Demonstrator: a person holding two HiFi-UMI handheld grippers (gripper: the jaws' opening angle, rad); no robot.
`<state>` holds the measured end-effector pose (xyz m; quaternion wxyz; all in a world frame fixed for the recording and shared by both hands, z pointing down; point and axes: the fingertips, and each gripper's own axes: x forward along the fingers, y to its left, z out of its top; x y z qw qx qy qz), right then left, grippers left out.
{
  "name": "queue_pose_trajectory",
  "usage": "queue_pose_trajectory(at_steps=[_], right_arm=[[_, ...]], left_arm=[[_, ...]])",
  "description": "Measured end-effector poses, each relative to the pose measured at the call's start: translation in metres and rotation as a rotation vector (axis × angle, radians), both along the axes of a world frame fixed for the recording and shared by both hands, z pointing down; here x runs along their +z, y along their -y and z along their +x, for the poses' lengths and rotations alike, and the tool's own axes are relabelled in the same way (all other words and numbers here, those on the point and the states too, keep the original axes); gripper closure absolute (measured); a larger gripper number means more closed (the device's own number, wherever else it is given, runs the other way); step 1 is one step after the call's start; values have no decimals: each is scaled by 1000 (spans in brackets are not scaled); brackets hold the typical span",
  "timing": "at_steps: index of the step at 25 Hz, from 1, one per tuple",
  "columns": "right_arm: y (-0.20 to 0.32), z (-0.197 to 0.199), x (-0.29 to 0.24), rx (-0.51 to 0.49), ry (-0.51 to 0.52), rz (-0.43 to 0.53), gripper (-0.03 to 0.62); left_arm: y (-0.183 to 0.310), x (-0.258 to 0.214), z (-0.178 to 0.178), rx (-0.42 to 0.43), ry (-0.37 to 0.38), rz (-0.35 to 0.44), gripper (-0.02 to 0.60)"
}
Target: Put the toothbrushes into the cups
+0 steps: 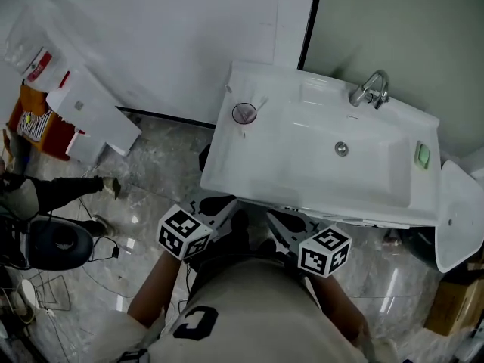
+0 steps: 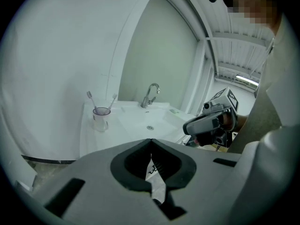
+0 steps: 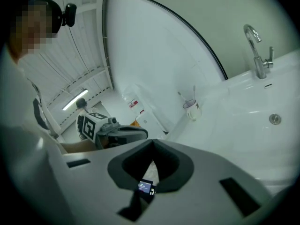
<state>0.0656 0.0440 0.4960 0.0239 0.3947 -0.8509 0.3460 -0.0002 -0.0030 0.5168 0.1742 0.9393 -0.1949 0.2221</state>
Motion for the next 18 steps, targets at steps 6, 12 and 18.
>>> queue_pose_trajectory(at_steps=[6, 12, 18], right_arm=[[-17, -18, 5, -63, 15, -25, 583], [-7, -39, 4, -72, -6, -18, 583], [23, -67, 6, -52, -14, -43, 583]], left_arm=[[-11, 3, -45, -79, 66, 10, 561], [-13, 12, -81, -120, 73, -12, 561], [10, 16, -99, -77, 53, -16, 561]])
